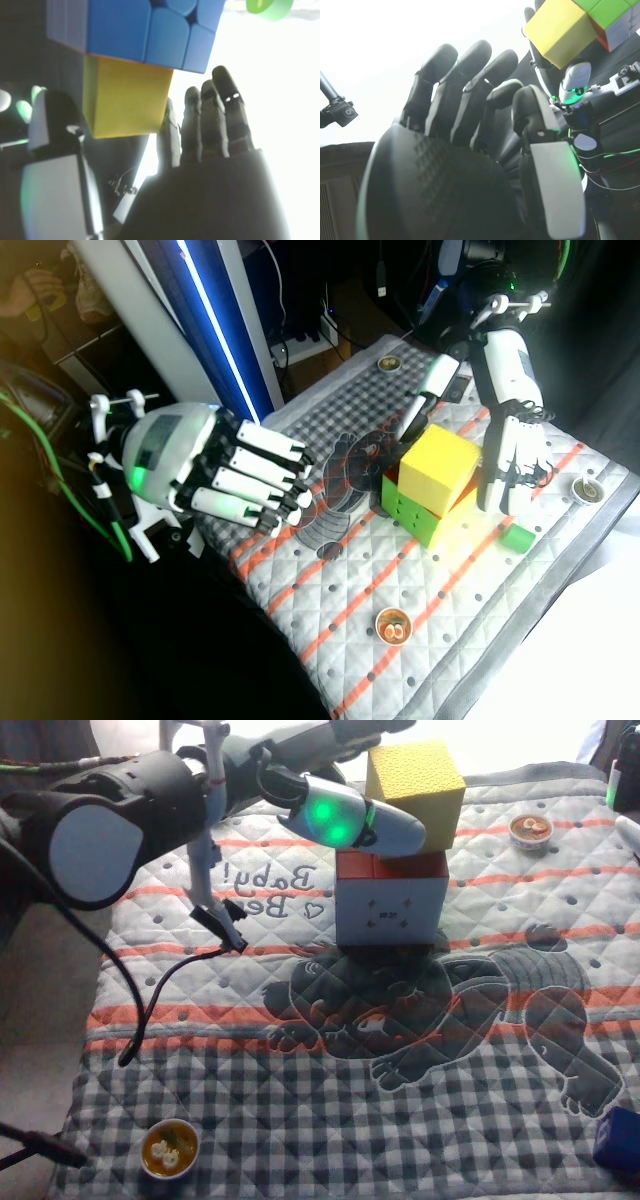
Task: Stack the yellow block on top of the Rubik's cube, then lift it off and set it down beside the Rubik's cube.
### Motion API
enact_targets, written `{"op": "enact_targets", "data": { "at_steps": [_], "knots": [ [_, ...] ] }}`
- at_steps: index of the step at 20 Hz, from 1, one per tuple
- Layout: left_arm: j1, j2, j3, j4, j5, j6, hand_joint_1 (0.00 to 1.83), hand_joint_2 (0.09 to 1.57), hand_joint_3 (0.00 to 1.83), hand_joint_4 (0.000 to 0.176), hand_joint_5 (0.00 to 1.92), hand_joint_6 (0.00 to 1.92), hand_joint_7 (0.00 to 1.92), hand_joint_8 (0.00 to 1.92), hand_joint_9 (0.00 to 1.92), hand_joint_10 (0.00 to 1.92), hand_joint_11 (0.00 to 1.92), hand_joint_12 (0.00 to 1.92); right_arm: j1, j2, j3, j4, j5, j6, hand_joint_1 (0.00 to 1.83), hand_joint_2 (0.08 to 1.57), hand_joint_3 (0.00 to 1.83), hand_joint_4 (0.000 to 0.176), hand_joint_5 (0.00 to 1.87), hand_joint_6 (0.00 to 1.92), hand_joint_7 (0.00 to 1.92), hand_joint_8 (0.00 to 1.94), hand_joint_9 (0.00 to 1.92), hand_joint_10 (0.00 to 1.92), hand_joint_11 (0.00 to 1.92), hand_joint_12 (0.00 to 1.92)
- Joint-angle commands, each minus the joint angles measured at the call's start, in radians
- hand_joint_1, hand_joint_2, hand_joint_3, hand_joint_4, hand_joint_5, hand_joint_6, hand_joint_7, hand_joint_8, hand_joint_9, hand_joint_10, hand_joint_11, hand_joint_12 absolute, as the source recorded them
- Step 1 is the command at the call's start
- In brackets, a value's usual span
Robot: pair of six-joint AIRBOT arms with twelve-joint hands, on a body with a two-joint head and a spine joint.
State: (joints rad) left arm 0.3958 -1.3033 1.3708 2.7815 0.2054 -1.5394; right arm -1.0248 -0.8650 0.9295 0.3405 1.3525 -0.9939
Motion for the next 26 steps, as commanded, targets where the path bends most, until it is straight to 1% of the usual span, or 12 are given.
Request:
{"op": "enact_targets", "data": {
  "at_steps": [1, 4, 5, 7, 8, 10, 12, 15, 19, 21, 24, 26],
  "knots": [
    [-0.006, 0.009, -0.002, -0.007, 0.142, -0.005, 0.76, 0.95, 0.02, 0.176, 0.01, 0.01, 0.0, 0.0, 0.0, 0.0, 0.0, 0.13, 0.012, 0.001, 0.008, -0.012, 0.119, 0.005, 0.94, 1.34, 0.0, 0.0, 0.6, 1.55, 0.8, 0.9, 0.64, 1.25, 0.35, 1.83],
    [-0.007, 0.04, -0.022, -0.028, 0.189, -0.005, 0.77, 0.92, 0.0, 0.174, 0.0, 0.0, 0.0, 0.0, 0.0, 0.0, 0.0, 0.0, 0.011, -0.001, 0.008, -0.012, 0.119, 0.006, 0.97, 1.35, 0.0, 0.0, 0.57, 1.58, 0.81, 0.82, 0.71, 1.08, 0.41, 1.69],
    [-0.006, 0.07, -0.052, -0.032, 0.228, -0.005, 0.75, 0.92, 0.0, 0.158, 0.0, 0.0, 0.02, 0.01, 0.01, 0.0, 0.0, 0.0, 0.011, -0.001, 0.008, -0.012, 0.119, 0.007, 0.89, 1.35, 0.0, 0.0, 0.58, 1.58, 0.69, 0.81, 0.54, 1.16, 0.27, 1.81],
    [-0.003, 0.097, -0.084, -0.028, 0.268, -0.005, 0.68, 0.91, 0.0, 0.172, 0.0, 0.0, 0.01, 0.0, 0.04, 0.02, 0.02, 0.01, 0.011, -0.001, 0.008, -0.012, 0.119, 0.007, 0.88, 1.35, 0.0, 0.012, 0.58, 1.59, 0.61, 0.82, 0.43, 1.15, 0.16, 1.8],
    [0.005, 0.125, -0.117, -0.024, 0.311, -0.005, 0.47, 0.86, 0.0, 0.176, 0.0, 0.0, 0.06, 0.01, 0.02, 0.02, 0.01, 0.39, 0.015, -0.001, 0.008, -0.014, 0.118, 0.007, 0.68, 1.18, 0.0, 0.0, 0.33, 0.67, 0.44, 0.46, 0.31, 0.77, 0.03, 1.57],
    [0.023, 0.173, -0.174, -0.021, 0.38, -0.005, 0.39, 0.85, 0.0, 0.176, 0.0, 0.0, 0.1, 0.01, 0.01, 0.01, 0.0, 0.46, 0.03, -0.001, 0.01, -0.022, 0.109, 0.007, 0.58, 1.12, 0.0, 0.0, 0.21, 0.31, 0.32, 0.11, 0.2, 0.43, 0.0, 1.25],
    [0.047, 0.222, -0.241, 0.0, 0.46, -0.007, 0.42, 0.85, 0.0, 0.176, 0.0, 0.0, 0.1, 0.01, 0.03, 0.02, 0.0, 0.69, 0.057, -0.001, 0.014, -0.04, 0.091, 0.007, 0.53, 1.09, 0.0, 0.0, 0.15, 0.14, 0.22, 0.01, 0.15, 0.22, 0.0, 0.98],
    [0.103, 0.296, -0.344, 0.032, 0.607, -0.01, 0.42, 0.9, 0.01, 0.176, 0.0, 0.0, 0.07, 0.01, 0.03, 0.03, 0.0, 1.22, 0.133, -0.022, 0.044, -0.076, 0.019, 0.007, 0.55, 1.07, 0.0, 0.0, 0.1, 0.06, 0.13, 0.0, 0.08, 0.16, 0.0, 0.92],
    [0.193, 0.366, -0.399, 0.068, 0.785, -0.17, 0.36, 0.99, 0.02, 0.176, 0.0, 0.0, 0.18, 0.01, 0.13, 0.06, 0.0, 1.2, 0.246, -0.073, 0.092, -0.121, -0.075, 0.008, 0.41, 0.94, 0.0, 0.0, 0.08, 0.06, 0.1, 0.0, 0.02, 0.29, 0.0, 0.92],
    [0.243, 0.387, -0.405, 0.067, 0.866, -0.263, 0.31, 0.99, 0.01, 0.164, 0.01, 0.0, 0.22, 0.01, 0.18, 0.08, 0.0, 1.31, 0.3, -0.099, 0.117, -0.133, -0.118, 0.008, 0.44, 0.8, 0.0, 0.0, 0.04, 0.03, 0.06, 0.0, 0.01, 0.2, 0.0, 0.72],
    [0.3, 0.423, -0.438, 0.024, 0.956, -0.264, 0.24, 1.0, 0.0, 0.134, 0.0, 0.0, 0.19, 0.0, 0.16, 0.08, 0.0, 1.41, 0.351, -0.132, 0.149, -0.133, -0.164, 0.008, 0.38, 0.82, 0.0, 0.0, 0.03, 0.02, 0.08, 0.01, 0.03, 0.16, 0.0, 0.83],
    [0.334, 0.448, -0.459, 0.001, 0.997, -0.264, 0.37, 1.09, 0.02, 0.151, 0.04, 0.01, 0.17, 0.03, 0.16, 0.09, 0.0, 1.29, 0.378, -0.155, 0.168, -0.133, -0.197, 0.008, 0.33, 0.84, 0.0, 0.0, 0.03, 0.01, 0.02, 0.0, 0.0, 0.07, 0.0, 0.77]
  ]
}}
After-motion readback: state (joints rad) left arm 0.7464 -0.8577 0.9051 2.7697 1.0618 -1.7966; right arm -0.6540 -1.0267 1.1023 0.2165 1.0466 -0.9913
